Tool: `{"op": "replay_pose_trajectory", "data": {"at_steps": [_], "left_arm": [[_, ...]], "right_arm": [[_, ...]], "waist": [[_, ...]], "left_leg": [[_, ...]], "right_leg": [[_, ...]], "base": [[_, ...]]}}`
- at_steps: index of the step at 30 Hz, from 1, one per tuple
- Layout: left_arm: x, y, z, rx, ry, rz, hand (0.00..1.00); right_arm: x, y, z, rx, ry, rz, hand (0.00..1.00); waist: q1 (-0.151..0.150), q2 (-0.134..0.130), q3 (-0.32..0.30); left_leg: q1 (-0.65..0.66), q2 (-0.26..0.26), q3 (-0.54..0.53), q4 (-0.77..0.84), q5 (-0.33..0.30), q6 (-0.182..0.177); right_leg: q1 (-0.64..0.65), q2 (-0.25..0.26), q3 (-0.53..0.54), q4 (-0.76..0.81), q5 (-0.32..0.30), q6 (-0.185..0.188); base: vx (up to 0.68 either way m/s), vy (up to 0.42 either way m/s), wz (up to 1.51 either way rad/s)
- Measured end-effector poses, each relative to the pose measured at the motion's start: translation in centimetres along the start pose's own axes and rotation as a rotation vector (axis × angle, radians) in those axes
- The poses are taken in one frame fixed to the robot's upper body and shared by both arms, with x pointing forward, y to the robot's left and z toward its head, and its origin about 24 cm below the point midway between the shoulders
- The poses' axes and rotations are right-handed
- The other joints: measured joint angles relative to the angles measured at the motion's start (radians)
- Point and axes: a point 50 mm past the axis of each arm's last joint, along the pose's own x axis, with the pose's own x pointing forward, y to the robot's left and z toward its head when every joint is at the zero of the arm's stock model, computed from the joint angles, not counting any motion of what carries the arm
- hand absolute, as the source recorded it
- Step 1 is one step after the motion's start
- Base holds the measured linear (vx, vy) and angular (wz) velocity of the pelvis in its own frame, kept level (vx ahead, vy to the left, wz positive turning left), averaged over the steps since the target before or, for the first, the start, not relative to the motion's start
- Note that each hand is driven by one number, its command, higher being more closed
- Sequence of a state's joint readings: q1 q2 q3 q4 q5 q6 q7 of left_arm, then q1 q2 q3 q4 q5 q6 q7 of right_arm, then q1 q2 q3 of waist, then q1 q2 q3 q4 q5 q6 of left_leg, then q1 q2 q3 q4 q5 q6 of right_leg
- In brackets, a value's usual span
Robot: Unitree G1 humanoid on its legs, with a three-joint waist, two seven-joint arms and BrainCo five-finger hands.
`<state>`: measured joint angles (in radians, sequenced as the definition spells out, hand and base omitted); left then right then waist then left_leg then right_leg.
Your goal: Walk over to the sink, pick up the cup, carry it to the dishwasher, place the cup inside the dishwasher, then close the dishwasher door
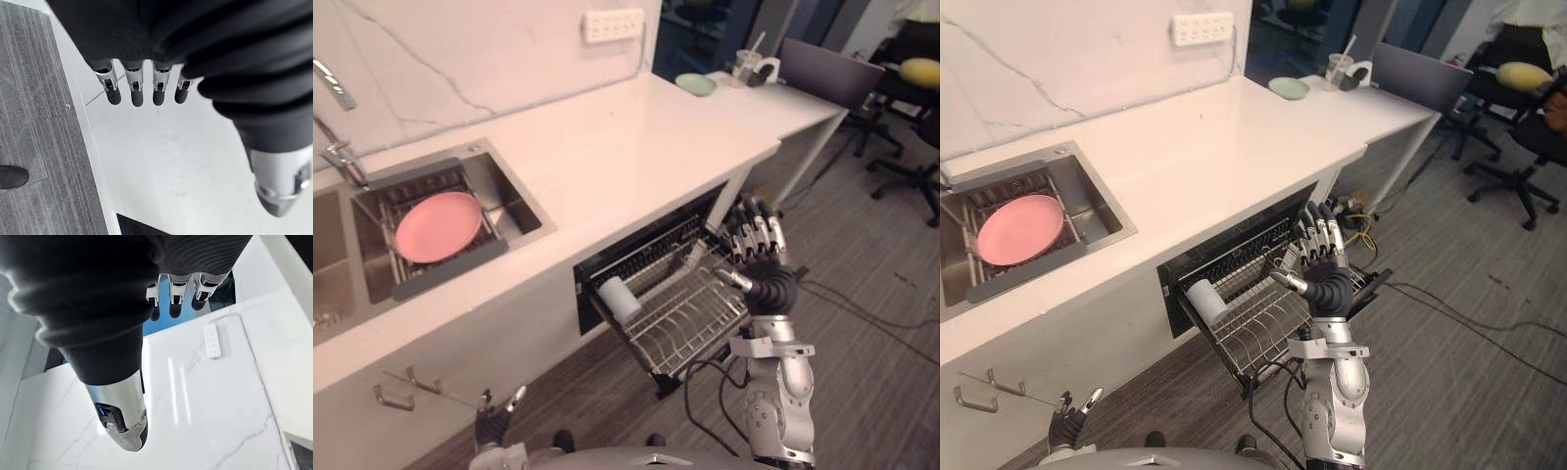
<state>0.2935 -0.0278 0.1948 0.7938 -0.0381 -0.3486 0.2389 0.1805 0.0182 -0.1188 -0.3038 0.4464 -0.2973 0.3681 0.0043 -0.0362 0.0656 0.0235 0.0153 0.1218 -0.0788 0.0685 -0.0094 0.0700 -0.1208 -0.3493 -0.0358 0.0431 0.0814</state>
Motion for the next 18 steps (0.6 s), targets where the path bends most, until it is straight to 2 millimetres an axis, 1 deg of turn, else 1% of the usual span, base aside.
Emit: {"op": "replay_pose_trajectory", "data": {"at_steps": [2,3,4,5,6,7,8,9,10,11,12,13,14,15,16,18], "left_arm": [[0.1,0.2,0.5,-0.015,-0.022,0.015,0.00],[0.1,0.7,0.7,-0.043,-0.036,0.041,0.00],[0.0,0.9,0.5,-0.051,-0.031,0.051,0.00],[-0.1,1.1,0.3,-0.055,-0.026,0.057,0.00],[0.1,1.9,0.3,-0.054,-0.031,0.068,0.00],[0.1,1.8,0.3,-0.059,-0.028,0.065,0.00],[-0.2,1.5,-0.1,-0.067,-0.017,0.048,0.00],[-0.6,0.9,-0.3,-0.074,-0.012,0.017,0.00],[-0.7,0.6,-0.1,-0.056,-0.029,-0.009,0.00],[-0.5,0.4,0.4,-0.029,-0.055,-0.033,0.00],[-0.9,-0.1,-0.1,0.007,-0.044,-0.068,0.00],[-1.2,-0.3,-0.4,0.024,-0.038,-0.087,0.00],[-1.4,-0.8,-0.6,0.047,-0.037,-0.123,0.00],[-1.5,-1.8,-0.3,0.088,-0.054,-0.188,0.00],[-1.4,-2.2,0.0,0.092,-0.065,-0.210,0.00],[-1.3,-2.6,0.3,0.107,-0.081,-0.233,0.00]], "right_arm": [[0.7,0.1,0.3,-0.005,-0.022,0.015,0.00],[1.6,0.0,0.7,-0.022,-0.043,0.041,0.00],[1.8,-0.1,0.9,-0.031,-0.046,0.050,0.00],[2.1,-0.4,1.2,-0.057,-0.049,0.058,0.00],[2.2,-1.7,2.2,-0.109,-0.074,0.031,0.00],[2.3,-2.0,2.4,-0.122,-0.080,0.022,0.00],[2.3,-3.3,3.5,-0.180,-0.101,-0.005,0.00],[2.2,-4.2,4.3,-0.205,-0.124,-0.034,0.00],[1.8,-5.0,4.9,-0.217,-0.138,-0.071,0.00],[1.1,-5.7,5.3,-0.220,-0.148,-0.113,0.00],[1.1,-5.7,5.2,-0.208,-0.152,-0.132,0.00],[1.2,-5.6,5.2,-0.206,-0.156,-0.127,0.00],[1.3,-5.5,5.2,-0.208,-0.156,-0.120,0.00],[1.5,-5.4,4.9,-0.195,-0.153,-0.136,0.00],[1.6,-5.2,4.7,-0.183,-0.152,-0.138,0.00],[2.2,-4.2,4.2,-0.141,-0.162,-0.118,0.00]], "waist": [[0.018,-0.001,0.016],[0.029,0.021,0.047],[0.029,0.021,0.046],[0.025,0.018,0.044],[0.024,-0.021,0.030],[0.025,-0.015,0.032],[0.027,0.024,0.042],[0.008,0.057,0.051],[-0.014,0.062,0.047],[-0.034,0.047,0.032],[-0.018,0.048,0.030],[-0.021,0.058,0.025],[-0.024,0.076,0.020],[-0.020,0.093,0.020],[-0.015,0.092,0.020],[-0.016,0.080,0.025]], "left_leg": [[-0.028,-0.001,-0.057,0.000,0.018,-0.008],[-0.036,0.008,-0.034,-0.005,-0.007,-0.003],[-0.041,0.016,0.009,-0.001,-0.018,0.002],[-0.054,0.030,0.075,0.015,-0.054,0.031],[-0.090,0.047,0.244,0.120,-0.109,0.119],[-0.104,0.061,0.274,0.172,-0.113,0.133],[-0.125,0.121,0.377,0.308,-0.109,0.146],[-0.142,0.104,0.366,0.293,-0.072,0.071],[-0.131,0.061,0.309,0.202,-0.018,0.060],[-0.092,0.009,0.268,0.073,0.007,0.084],[-0.028,0.011,0.349,0.077,-0.020,0.085],[0.004,0.013,0.348,0.045,-0.014,0.056],[0.025,0.016,0.322,-0.003,0.004,0.020],[0.002,0.017,0.265,-0.002,-0.008,0.021],[-0.002,0.014,0.260,-0.002,-0.008,0.022],[0.000,0.004,0.261,-0.003,-0.012,0.029]], "right_leg": [[0.004,-0.001,-0.071,0.013,-0.008,-0.005],[0.023,0.009,-0.129,0.017,-0.010,-0.006],[0.031,0.008,-0.161,0.014,-0.006,-0.011],[0.045,0.009,-0.213,0.002,-0.002,-0.016],[0.057,-0.022,-0.303,-0.039,-0.015,-0.029],[0.055,-0.023,-0.321,-0.032,-0.018,-0.031],[0.049,-0.036,-0.371,0.039,-0.042,-0.019],[0.051,-0.038,-0.404,0.101,-0.096,-0.011],[0.052,-0.037,-0.406,0.093,-0.112,-0.012],[0.061,-0.054,-0.461,0.062,-0.097,-0.014],[0.072,-0.077,-0.513,0.073,-0.091,-0.005],[0.073,-0.078,-0.523,0.091,-0.088,0.002],[0.067,-0.075,-0.536,0.103,-0.084,0.009],[0.050,-0.083,-0.549,0.127,-0.083,0.007],[0.045,-0.088,-0.547,0.135,-0.081,0.005],[0.044,-0.106,-0.539,0.153,-0.073,0.007]], "base": [[-0.07,-0.026,1.03],[-0.10,-0.039,1.03],[-0.09,-0.032,1.15],[-0.02,0.024,1.44],[0.00,0.040,1.34],[0.00,0.051,1.34],[0.01,0.047,1.25],[-0.04,0.090,1.90],[-0.08,0.114,2.41],[-0.07,0.103,2.26],[-0.01,0.069,1.66],[0.06,0.041,0.93],[0.01,0.069,0.87],[-0.03,0.080,0.74],[-0.10,0.110,0.59],[-0.09,0.089,0.03]]}}
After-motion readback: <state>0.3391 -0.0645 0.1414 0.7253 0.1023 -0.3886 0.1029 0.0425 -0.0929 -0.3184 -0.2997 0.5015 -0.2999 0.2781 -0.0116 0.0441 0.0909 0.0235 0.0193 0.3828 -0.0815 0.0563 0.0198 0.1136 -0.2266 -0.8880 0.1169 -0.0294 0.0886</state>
